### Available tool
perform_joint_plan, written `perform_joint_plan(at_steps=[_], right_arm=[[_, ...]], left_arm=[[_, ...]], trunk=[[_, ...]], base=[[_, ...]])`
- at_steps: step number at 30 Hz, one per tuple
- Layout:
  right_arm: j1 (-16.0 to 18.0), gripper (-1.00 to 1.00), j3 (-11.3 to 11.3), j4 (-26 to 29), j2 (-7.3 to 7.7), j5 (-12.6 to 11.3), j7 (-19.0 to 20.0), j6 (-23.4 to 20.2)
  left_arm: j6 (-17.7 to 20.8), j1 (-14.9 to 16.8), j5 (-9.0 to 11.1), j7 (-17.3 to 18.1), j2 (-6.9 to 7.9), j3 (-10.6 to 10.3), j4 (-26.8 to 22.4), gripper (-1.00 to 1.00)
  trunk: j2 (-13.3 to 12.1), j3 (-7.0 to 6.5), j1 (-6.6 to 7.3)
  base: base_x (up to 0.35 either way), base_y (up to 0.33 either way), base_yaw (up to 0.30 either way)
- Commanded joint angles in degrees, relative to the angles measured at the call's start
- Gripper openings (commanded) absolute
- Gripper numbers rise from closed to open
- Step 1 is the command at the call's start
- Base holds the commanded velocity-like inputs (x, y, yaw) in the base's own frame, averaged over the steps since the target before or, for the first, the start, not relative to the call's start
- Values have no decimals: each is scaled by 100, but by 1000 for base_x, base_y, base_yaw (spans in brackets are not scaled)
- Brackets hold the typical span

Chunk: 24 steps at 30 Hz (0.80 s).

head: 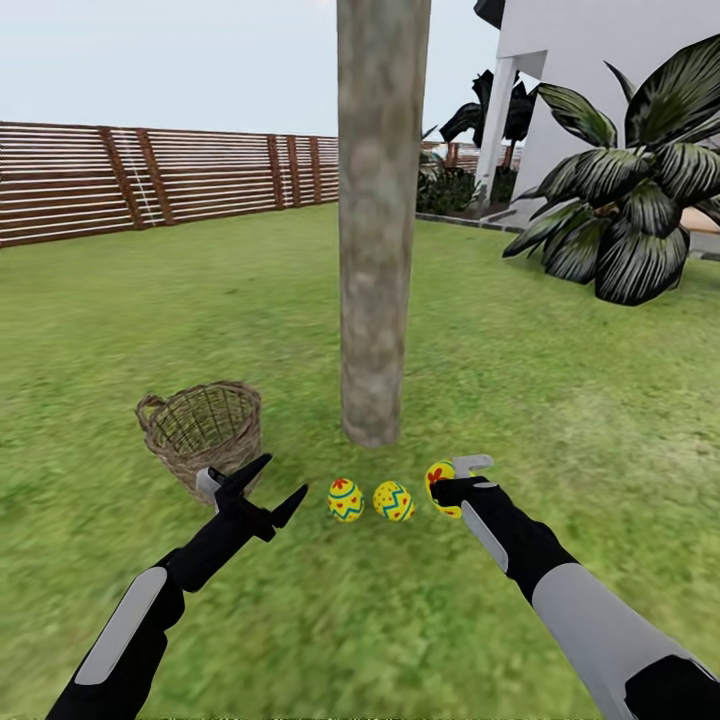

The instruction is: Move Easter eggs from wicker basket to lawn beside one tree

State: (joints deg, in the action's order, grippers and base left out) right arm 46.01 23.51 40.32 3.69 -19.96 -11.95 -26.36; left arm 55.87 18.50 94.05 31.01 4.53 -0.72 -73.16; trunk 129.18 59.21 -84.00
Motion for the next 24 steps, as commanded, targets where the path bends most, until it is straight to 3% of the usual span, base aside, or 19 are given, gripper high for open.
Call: perform_joint_plan(at_steps=[1, 8, 15, 24], right_arm=[[5, -100, 39, 11, 9, -61, -53, -18], [5, -100, 39, 11, 9, -61, -53, -18], [5, -100, 38, 11, 10, -61, -53, -18], [5, -100, 39, 11, 9, -61, -53, -17]], left_arm=[[12, 4, -1, 25, 4, -7, 4, 100], [12, 4, -1, 21, 4, -7, 6, 100], [12, 4, -1, 19, 4, -7, 4, 100], [12, 4, -1, 19, 4, -7, 5, 100]], trunk=[[2, 14, 1], [2, 77, 1], [2, 140, 1], [2, 213, 1]], base=[[0, 0, 24], [76, 0, 3], [330, 0, -12], [340, 0, -147]])
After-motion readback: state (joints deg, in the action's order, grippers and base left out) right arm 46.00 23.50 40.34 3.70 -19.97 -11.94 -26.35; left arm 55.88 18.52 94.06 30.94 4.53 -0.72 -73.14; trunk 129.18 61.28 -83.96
